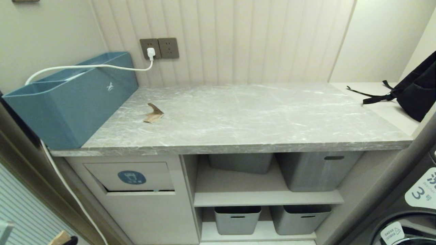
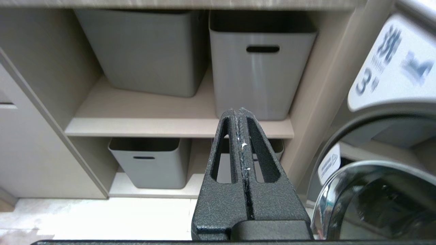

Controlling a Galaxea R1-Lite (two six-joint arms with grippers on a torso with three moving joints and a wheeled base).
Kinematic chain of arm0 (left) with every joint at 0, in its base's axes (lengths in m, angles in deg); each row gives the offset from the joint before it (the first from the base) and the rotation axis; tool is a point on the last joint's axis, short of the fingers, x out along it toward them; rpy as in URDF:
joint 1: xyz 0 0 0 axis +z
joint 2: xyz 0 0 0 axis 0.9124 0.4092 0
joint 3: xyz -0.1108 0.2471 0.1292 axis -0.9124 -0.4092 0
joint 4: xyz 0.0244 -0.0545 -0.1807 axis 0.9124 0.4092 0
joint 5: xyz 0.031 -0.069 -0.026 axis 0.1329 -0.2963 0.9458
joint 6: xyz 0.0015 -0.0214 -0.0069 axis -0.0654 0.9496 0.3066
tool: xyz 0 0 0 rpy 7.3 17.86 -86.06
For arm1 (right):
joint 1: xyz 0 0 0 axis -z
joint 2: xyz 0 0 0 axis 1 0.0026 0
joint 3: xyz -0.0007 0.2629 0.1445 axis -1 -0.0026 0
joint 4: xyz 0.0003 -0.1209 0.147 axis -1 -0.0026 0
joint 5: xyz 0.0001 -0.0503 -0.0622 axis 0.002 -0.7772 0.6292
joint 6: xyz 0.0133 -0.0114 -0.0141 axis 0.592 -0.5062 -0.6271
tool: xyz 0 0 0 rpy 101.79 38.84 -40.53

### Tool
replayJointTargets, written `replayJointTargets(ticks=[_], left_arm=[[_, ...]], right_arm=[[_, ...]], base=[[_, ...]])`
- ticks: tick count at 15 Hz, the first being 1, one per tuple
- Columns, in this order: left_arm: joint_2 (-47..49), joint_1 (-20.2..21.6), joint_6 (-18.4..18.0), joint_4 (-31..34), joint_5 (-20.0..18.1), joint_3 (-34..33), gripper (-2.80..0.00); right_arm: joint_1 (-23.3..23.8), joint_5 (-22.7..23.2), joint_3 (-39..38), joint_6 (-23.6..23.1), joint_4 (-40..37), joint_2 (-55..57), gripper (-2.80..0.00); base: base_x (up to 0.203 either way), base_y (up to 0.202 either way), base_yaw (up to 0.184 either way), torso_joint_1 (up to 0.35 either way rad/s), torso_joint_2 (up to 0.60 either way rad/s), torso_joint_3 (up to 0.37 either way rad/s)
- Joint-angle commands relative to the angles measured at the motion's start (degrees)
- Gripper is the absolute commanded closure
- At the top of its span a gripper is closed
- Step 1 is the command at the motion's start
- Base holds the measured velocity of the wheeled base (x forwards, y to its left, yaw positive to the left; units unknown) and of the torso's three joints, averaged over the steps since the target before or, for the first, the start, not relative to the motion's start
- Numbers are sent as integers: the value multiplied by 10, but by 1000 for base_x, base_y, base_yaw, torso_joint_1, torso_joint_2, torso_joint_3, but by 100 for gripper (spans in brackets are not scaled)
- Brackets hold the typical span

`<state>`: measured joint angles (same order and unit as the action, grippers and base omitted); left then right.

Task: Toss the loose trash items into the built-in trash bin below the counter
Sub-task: Put the garbage in the trash can

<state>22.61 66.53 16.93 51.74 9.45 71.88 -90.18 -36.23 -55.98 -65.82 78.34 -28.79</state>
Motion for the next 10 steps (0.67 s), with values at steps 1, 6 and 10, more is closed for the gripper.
replayJointTargets(ticks=[1, 6, 10], left_arm=[[36, 0, 3, -3, -3, 17, 0], [36, 0, 7, -2, -8, 18, 0], [42, 0, 7, -3, -8, 20, 0]], right_arm=[[0, 0, 0, 0, 0, -1, 0], [0, 0, 0, 0, 0, 0, 0], [0, 0, 0, 0, 0, 0, 0]], base=[[0, 0, 0, -227, 524, 286], [0, 0, 0, -220, 513, 290], [0, 0, 0, -200, 487, 287]])
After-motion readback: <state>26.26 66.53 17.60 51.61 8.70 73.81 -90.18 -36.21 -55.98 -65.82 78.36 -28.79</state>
